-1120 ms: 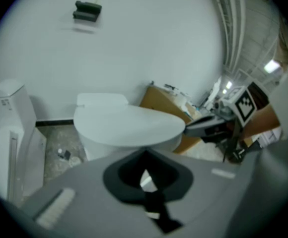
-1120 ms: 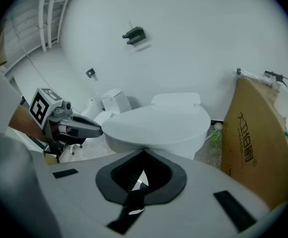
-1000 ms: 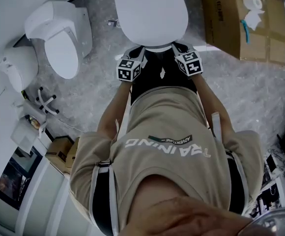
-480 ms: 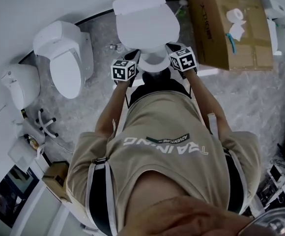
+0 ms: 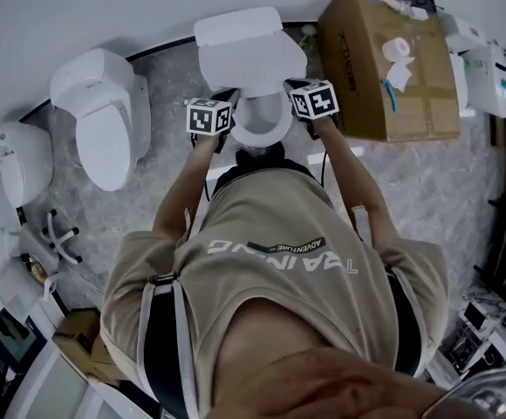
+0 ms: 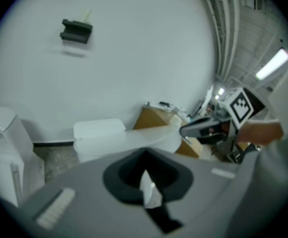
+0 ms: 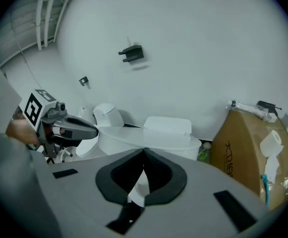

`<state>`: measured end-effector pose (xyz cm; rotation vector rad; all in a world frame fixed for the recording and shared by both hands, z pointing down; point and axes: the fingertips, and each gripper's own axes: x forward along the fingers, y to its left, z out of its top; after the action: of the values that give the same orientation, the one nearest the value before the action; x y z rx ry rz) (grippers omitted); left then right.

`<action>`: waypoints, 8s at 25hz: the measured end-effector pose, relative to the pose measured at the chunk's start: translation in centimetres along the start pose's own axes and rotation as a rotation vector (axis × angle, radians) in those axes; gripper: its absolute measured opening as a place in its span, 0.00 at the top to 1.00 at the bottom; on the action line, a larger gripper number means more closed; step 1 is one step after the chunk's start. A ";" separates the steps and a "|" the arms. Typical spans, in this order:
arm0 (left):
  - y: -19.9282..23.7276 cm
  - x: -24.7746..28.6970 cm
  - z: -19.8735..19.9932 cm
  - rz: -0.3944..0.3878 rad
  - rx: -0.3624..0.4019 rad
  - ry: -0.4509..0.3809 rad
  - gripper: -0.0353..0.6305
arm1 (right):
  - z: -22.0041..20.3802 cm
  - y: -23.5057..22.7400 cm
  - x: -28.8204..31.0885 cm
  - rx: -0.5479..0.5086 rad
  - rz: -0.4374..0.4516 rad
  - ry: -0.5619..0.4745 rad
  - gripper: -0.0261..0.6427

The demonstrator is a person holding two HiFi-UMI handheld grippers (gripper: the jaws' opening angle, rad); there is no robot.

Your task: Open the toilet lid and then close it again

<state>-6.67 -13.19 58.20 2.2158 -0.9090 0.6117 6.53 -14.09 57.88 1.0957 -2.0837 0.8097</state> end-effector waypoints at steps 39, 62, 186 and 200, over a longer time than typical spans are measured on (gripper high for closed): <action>7.3 1.4 20.0 0.340 0.224 -0.009 0.95 | 20.9 -4.9 2.1 -0.199 0.168 -0.180 0.94; 13.4 4.4 28.4 0.311 0.272 -0.024 0.95 | 29.5 -8.0 6.1 -0.282 0.026 -0.174 0.94; -0.9 0.8 -3.5 -0.072 -0.018 0.332 0.94 | -2.2 0.8 5.4 -0.309 0.250 0.297 0.94; -0.8 3.4 -9.7 0.021 -0.144 0.446 0.94 | -10.5 1.1 7.3 -0.056 0.284 0.406 0.94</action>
<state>-5.48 -7.25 66.57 1.8379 -0.7171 0.9704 4.96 -9.08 69.59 0.5514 -1.9173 1.0079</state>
